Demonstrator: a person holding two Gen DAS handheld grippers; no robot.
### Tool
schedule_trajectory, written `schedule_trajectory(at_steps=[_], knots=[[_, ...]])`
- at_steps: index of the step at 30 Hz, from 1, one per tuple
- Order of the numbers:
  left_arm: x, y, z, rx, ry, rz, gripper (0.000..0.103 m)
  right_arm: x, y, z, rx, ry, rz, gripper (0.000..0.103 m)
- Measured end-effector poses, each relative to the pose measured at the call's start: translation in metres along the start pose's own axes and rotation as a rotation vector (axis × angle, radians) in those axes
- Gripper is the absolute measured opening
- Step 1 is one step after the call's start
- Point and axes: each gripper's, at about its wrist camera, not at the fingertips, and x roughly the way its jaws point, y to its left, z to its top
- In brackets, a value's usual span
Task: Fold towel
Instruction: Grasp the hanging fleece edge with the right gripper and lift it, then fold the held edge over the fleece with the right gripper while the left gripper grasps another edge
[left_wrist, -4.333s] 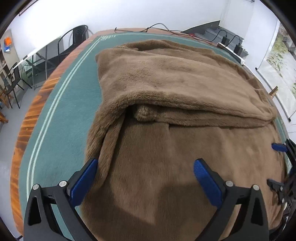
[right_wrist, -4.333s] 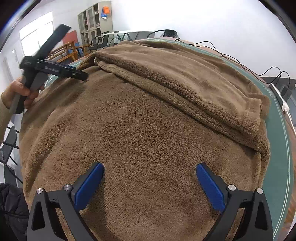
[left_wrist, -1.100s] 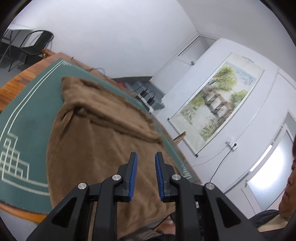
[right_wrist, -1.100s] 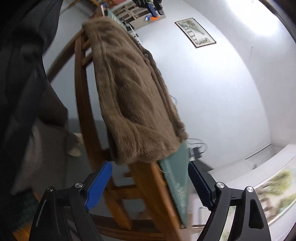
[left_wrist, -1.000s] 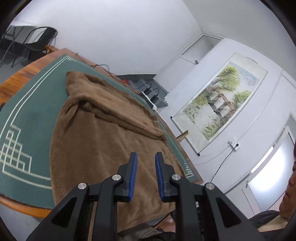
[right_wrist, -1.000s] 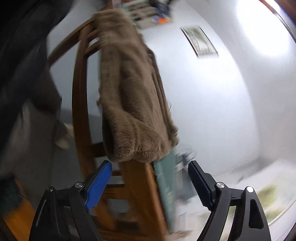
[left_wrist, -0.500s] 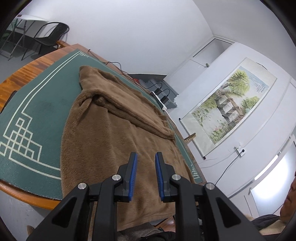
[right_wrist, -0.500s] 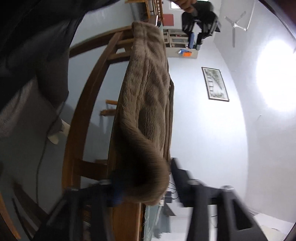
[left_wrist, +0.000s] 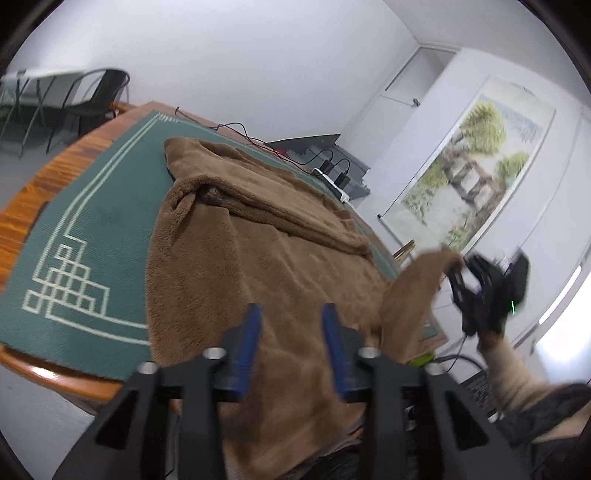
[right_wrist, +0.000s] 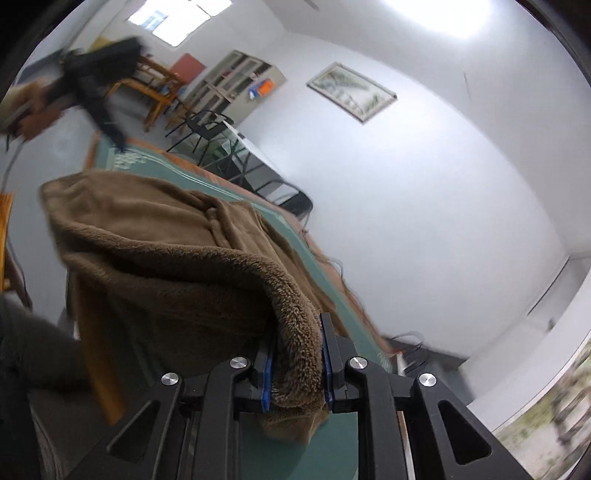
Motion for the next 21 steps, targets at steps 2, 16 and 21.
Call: schedule_trajectory(at_steps=[2,16,21], knots=[[-0.01,-0.002,-0.008,0.035,-0.022,0.023,0.077,0.025,-0.01,0.003,0.055,0.036,0.027,0.021],[0.015,-0.093,-0.123,0.972,-0.004,0.487,0.08,0.139,-0.03,-0.04,0.261,0.33,0.113,0.021],[0.041,-0.096,-0.136,1.137,0.025,0.543,0.08,0.147,-0.024,-0.044,0.267,0.353,0.12,0.021]])
